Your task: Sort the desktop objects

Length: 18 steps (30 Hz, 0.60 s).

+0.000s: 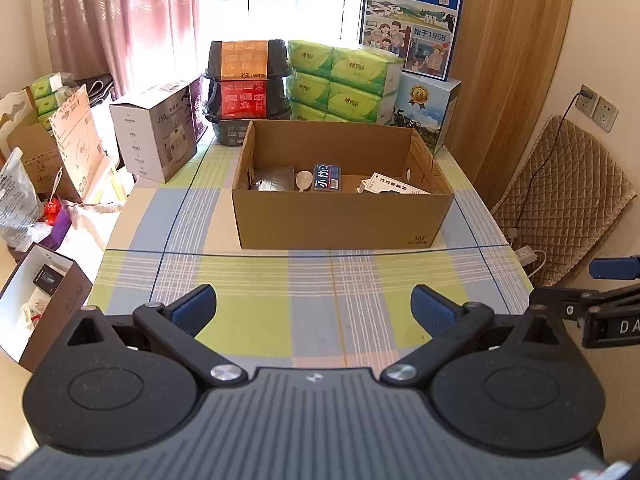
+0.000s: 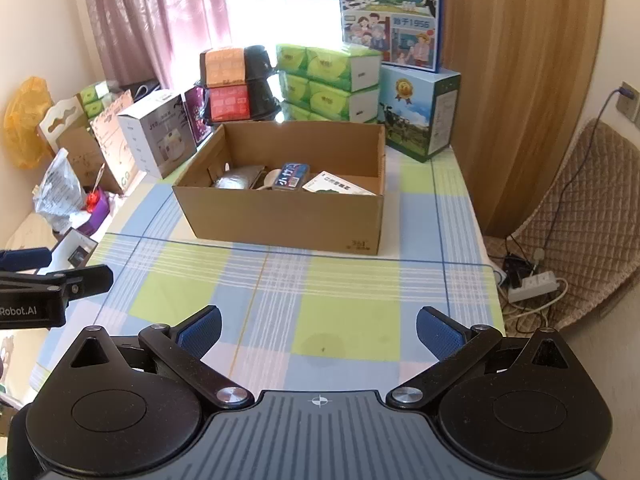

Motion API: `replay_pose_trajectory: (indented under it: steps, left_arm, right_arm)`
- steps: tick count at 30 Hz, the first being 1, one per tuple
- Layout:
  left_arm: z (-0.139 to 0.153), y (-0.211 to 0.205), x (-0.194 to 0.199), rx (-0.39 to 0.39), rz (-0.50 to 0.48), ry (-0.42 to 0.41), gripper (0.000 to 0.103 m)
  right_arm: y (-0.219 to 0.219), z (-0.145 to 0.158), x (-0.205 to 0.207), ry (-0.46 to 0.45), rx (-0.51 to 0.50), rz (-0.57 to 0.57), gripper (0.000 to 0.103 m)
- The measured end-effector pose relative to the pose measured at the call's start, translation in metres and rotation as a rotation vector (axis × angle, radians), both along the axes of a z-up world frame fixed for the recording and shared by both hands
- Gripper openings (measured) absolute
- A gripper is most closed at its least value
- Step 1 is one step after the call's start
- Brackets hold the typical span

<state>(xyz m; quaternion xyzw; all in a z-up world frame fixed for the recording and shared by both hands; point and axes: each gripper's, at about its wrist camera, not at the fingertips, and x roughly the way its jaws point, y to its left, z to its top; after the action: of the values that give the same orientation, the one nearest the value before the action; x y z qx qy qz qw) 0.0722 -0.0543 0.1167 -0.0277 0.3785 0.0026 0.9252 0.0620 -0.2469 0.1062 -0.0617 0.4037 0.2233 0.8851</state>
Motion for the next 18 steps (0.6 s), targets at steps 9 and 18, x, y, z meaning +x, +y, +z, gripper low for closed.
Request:
replay_pose_trajectory:
  steps: [9, 18]
  left_arm:
    - [-0.004, -0.010, -0.033, -0.004, 0.009, -0.023, 0.102]
    - [-0.006, -0.014, -0.062, -0.001, 0.030, -0.020, 0.102]
  right_arm:
    - [-0.020, -0.006, -0.035, -0.016, 0.021, -0.026, 0.101]
    - [-0.028, -0.009, -0.068, -0.040, 0.012, -0.008, 0.101]
